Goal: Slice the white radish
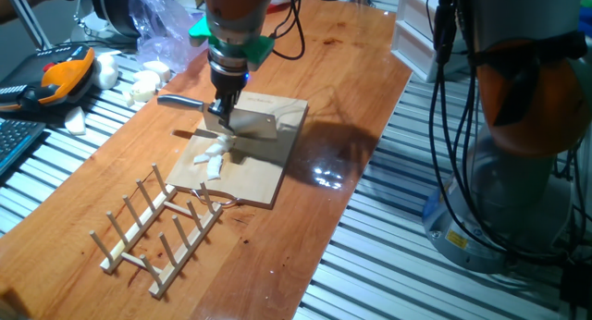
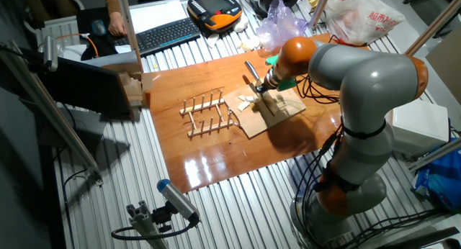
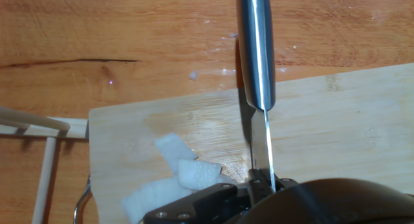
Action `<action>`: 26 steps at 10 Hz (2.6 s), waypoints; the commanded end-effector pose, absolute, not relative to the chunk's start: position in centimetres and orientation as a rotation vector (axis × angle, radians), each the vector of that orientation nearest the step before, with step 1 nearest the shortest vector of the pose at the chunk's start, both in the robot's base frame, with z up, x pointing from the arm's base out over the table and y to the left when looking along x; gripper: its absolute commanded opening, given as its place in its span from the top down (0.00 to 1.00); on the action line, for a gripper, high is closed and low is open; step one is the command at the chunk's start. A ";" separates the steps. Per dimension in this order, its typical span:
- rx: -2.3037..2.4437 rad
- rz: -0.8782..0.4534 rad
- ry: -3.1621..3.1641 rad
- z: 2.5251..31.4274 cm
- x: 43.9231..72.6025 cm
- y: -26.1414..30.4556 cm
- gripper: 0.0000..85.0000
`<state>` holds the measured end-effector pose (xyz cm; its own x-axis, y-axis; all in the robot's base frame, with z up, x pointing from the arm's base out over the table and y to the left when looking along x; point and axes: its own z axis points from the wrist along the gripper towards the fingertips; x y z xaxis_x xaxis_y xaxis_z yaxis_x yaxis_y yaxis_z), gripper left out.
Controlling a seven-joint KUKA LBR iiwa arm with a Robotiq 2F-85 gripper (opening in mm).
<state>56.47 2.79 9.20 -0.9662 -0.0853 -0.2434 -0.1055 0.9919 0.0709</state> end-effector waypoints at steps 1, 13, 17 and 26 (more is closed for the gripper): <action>-0.142 0.120 2.893 9.3 56.5 2.8 1.00; -0.160 0.092 2.884 9.1 56.4 2.6 1.00; -0.160 0.092 2.883 8.9 56.4 2.6 1.00; -0.148 0.095 2.845 7.2 56.2 2.7 1.00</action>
